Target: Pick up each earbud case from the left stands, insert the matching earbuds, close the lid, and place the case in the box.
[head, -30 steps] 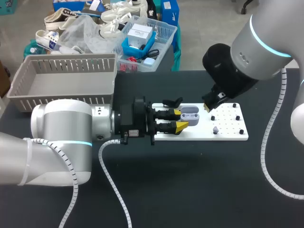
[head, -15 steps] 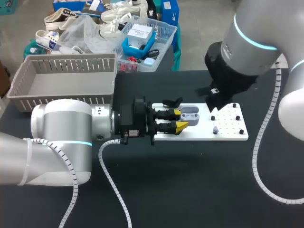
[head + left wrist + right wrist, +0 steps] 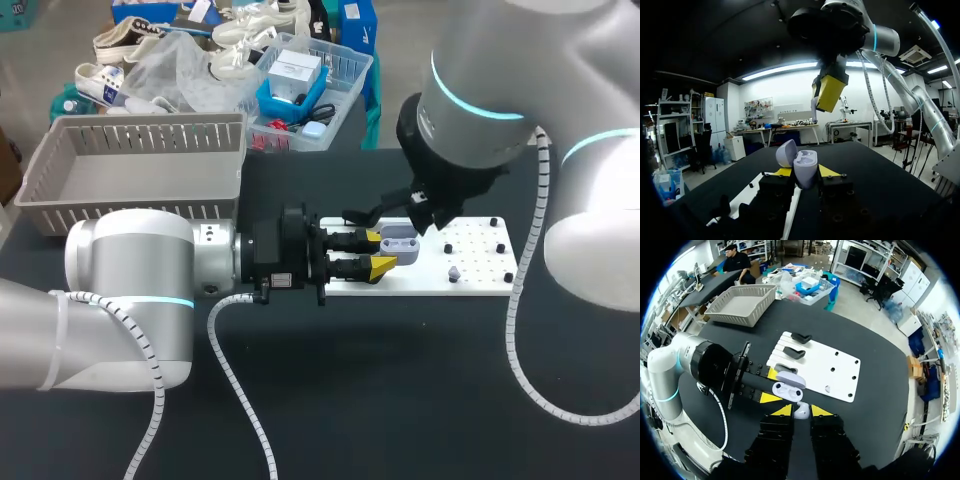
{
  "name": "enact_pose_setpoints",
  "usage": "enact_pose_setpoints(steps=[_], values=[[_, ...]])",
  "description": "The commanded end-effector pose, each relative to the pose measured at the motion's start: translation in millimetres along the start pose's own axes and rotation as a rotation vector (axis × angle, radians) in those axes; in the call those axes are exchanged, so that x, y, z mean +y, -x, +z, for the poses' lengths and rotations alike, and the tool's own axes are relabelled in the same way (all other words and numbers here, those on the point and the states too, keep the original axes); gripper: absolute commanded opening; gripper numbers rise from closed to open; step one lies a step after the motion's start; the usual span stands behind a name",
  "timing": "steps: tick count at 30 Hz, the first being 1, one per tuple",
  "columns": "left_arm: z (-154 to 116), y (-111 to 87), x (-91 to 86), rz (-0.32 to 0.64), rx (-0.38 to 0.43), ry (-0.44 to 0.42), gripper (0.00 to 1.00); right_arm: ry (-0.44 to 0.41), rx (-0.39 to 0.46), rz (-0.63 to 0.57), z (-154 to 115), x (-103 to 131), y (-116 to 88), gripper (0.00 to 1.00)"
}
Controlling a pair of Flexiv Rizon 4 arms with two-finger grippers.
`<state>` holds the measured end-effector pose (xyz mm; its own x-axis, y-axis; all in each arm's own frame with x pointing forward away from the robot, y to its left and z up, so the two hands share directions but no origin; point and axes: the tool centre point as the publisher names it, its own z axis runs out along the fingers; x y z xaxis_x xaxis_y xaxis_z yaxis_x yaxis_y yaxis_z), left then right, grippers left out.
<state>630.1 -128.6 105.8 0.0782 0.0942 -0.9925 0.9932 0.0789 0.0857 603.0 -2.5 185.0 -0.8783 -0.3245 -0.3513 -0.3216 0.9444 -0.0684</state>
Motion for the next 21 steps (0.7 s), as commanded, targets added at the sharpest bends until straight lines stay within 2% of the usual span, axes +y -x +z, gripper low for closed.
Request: enact_pose_setpoints(steps=[1,14,17,21], values=[[0.6,-0.3,-0.8,0.001,-0.001,0.005,0.00,-0.001,-0.008,0.002,-0.3,-0.6,-2.7,0.00],[0.6,-0.3,-0.8,0.001,-0.001,0.005,0.00,-0.001,-0.008,0.002,-0.3,-0.6,-2.7,0.00],[0.6,-0.3,-0.8,0.001,-0.001,0.005,0.00,-0.011,-0.040,0.043,-6.7,-10.5,-2.1,0.00],[0.6,-0.3,-0.8,0.001,-0.001,0.005,0.00,-0.030,-0.022,0.114,-8.0,-20.5,-2.1,0.00]])
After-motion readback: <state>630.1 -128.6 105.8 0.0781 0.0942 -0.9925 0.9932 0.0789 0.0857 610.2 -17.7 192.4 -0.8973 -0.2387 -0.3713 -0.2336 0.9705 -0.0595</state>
